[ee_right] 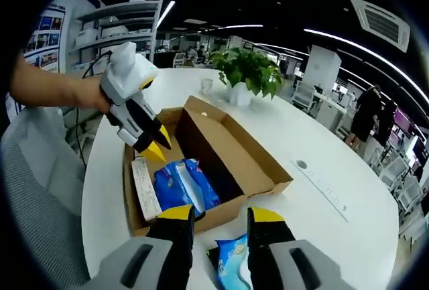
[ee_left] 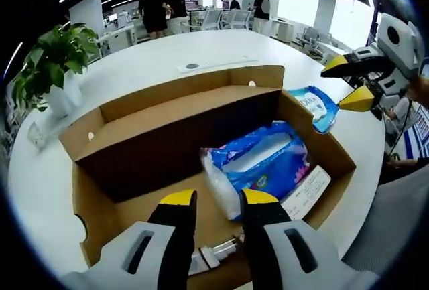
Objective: Operate the shoe box by opening the lid, removing the specified soft item, and placing it in the target area until the item is outside and the box remains undamaged.
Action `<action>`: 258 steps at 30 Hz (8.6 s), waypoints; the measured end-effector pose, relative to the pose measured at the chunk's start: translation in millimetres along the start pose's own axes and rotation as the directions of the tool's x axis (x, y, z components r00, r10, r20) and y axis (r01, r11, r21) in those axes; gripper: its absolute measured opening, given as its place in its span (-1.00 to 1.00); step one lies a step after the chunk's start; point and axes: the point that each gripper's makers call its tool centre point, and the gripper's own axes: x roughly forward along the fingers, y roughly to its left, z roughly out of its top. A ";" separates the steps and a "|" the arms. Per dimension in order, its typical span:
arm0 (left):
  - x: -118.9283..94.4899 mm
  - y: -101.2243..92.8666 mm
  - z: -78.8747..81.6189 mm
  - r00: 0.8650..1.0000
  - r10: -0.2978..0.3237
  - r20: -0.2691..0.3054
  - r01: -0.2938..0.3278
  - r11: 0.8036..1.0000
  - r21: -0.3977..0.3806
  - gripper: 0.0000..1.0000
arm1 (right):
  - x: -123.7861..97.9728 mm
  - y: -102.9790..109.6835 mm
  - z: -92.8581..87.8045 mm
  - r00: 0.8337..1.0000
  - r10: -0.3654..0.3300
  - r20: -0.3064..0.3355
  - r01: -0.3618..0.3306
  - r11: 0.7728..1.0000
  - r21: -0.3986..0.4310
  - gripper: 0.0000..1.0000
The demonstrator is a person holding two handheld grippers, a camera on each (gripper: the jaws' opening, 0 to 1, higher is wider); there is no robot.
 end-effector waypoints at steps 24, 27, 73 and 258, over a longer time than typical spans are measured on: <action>10.4 -13.5 -6.8 0.997 -0.075 -0.019 0.074 0.995 -0.070 -0.68 | 66.8 20.2 2.2 0.989 0.080 -0.125 -0.093 0.990 -0.103 -0.59; 11.9 -14.8 -6.0 0.996 -0.084 -0.016 0.083 0.994 -0.073 -0.66 | 71.0 22.7 1.6 0.987 0.087 -0.133 -0.101 0.989 -0.109 -0.65; -7.0 -16.2 10.8 0.991 -0.132 0.030 0.135 0.982 -0.133 -1.00 | 78.2 12.9 0.7 0.985 0.044 -0.168 -0.062 0.993 -0.103 -1.00; 157.6 -328.4 124.8 0.835 -0.545 0.074 0.547 0.837 -0.002 -1.00 | -132.0 -186.0 -221.1 0.890 -0.240 -0.388 0.196 0.969 -0.151 -1.00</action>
